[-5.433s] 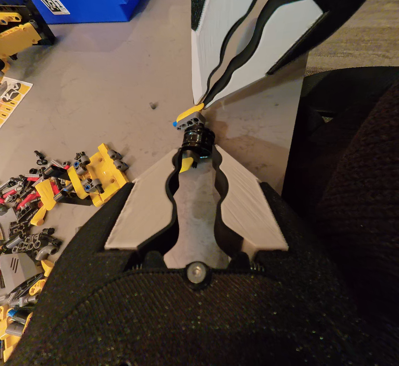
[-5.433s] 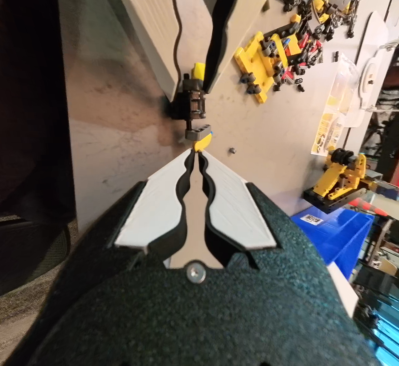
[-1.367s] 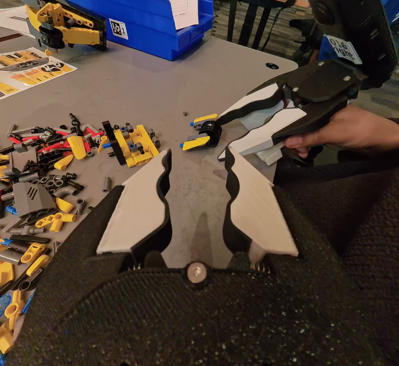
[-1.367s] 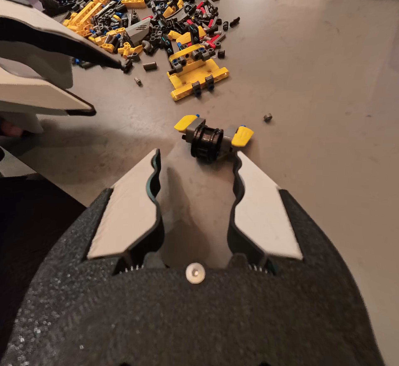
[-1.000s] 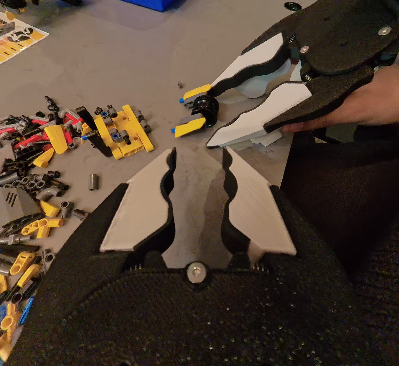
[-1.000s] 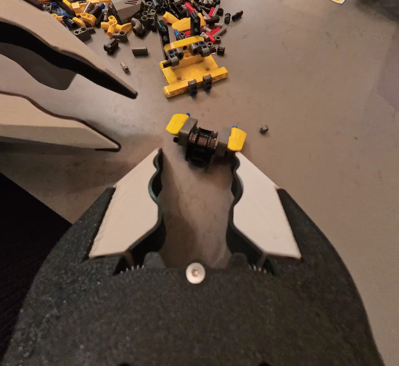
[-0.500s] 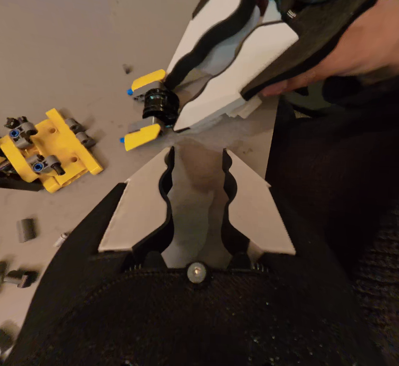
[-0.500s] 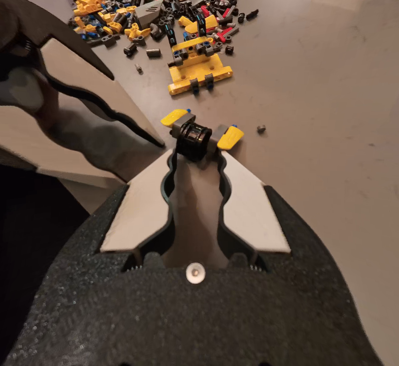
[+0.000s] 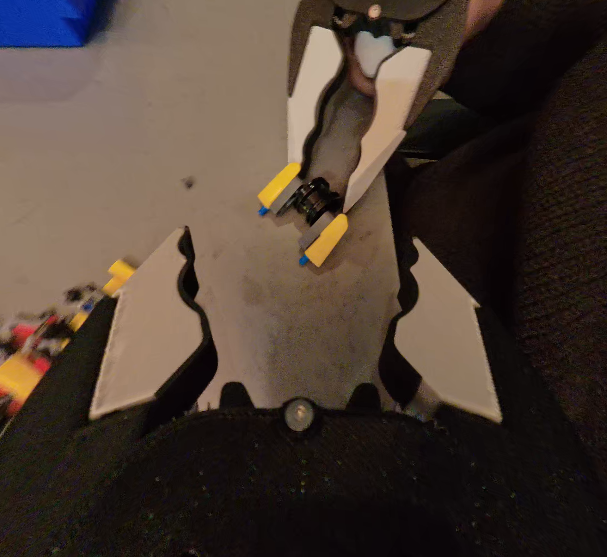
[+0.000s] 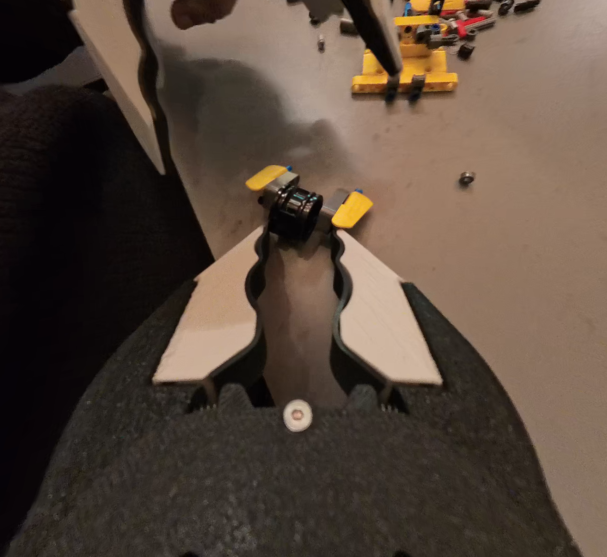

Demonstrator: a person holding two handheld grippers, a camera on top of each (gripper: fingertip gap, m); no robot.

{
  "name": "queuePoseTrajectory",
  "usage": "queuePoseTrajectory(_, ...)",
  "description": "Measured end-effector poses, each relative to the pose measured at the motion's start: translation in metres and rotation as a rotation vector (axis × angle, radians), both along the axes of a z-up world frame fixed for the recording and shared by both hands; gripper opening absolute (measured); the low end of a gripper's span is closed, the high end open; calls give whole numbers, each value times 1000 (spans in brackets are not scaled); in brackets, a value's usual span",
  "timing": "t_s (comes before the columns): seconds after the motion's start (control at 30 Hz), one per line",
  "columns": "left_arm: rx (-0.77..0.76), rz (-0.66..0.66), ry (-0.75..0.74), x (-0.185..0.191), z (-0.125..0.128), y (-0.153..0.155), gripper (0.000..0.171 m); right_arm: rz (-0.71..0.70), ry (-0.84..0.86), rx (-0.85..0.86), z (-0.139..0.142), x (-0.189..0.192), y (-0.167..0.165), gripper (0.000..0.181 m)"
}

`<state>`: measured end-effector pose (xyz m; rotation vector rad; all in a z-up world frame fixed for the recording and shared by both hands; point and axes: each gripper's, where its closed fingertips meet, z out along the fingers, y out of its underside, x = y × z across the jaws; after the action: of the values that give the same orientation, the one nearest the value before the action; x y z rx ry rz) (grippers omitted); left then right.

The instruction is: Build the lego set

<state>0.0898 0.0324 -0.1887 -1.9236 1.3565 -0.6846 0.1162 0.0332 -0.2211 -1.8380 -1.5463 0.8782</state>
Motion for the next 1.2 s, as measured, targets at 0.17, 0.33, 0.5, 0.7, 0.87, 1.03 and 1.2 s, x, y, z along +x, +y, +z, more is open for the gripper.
queuePoseTrajectory(0.17, -166, -250, 6, 33, -12, -16, 134, 99, -15, -47, 1, 8, -9, 37)
queuePoseTrajectory(0.33, -66, -338, 169, 42, -41, -8, 111, 130, -32, -70, 1, 9, -9, 38)
queuePoseTrajectory(0.5, -89, -356, 138, 37, -37, -9, 82, 131, -36, -37, 0, 11, -9, 37)
queuePoseTrajectory(0.7, -81, -346, 114, 35, -38, -15, 82, 140, -38, -16, 0, 12, -9, 37)
queuePoseTrajectory(0.87, -50, -342, 146, 33, -38, -11, 72, 145, -40, -11, 0, 12, -10, 38)
queuePoseTrajectory(1.03, -45, -309, 109, 36, -37, -9, 70, 117, -43, 22, -1, 13, -5, 42)
queuePoseTrajectory(1.2, -18, -156, 71, 35, -36, 2, 70, 42, 33, -25, 5, 25, 0, 40)
